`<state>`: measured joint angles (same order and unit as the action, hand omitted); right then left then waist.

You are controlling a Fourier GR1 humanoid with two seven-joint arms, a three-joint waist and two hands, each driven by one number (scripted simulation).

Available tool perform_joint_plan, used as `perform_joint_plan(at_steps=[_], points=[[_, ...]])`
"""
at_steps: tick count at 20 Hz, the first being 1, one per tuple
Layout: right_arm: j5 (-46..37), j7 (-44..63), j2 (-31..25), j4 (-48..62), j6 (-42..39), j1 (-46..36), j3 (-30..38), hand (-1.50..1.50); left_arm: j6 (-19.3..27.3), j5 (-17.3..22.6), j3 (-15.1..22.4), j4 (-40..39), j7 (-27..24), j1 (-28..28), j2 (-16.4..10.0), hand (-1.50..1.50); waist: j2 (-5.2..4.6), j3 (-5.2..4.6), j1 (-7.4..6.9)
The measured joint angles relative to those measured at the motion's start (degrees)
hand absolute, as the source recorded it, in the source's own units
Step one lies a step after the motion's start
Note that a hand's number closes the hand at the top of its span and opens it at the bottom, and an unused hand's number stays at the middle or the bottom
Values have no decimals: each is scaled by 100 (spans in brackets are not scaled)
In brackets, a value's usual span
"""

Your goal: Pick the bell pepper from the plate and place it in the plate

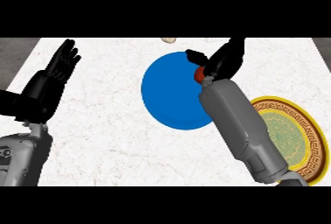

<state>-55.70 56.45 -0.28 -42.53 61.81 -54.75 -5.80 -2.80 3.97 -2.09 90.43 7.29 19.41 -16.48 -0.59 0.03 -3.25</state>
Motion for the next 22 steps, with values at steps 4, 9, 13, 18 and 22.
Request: perform_joint_plan(at_steps=[4, 9, 13, 18, 22], points=[[-32, 203, 1, -441, 345, 439, -286, -150, -22, 14, -119, -44, -57, -131, -53, 0, 59, -3, 180], [-373, 462, 7, -1448, 666, 1423, -713, -150, 24, -13, -171, 97, 8, -331, -58, 0, 119, -6, 346], [-838, 663, 17, -2643, 694, 2495, -1096, -150, 19, -14, -270, 88, -38, -438, -90, 0, 134, -8, 445], [-1530, 912, 26, -4297, 478, 3973, -1516, -150, -73, 57, -363, 209, -9, -494, -145, 0, 123, -8, 462], [-1995, 892, 25, -5409, 380, 5167, -1949, -150, -97, 0, -372, 181, -61, -507, -132, 0, 104, -7, 443]])
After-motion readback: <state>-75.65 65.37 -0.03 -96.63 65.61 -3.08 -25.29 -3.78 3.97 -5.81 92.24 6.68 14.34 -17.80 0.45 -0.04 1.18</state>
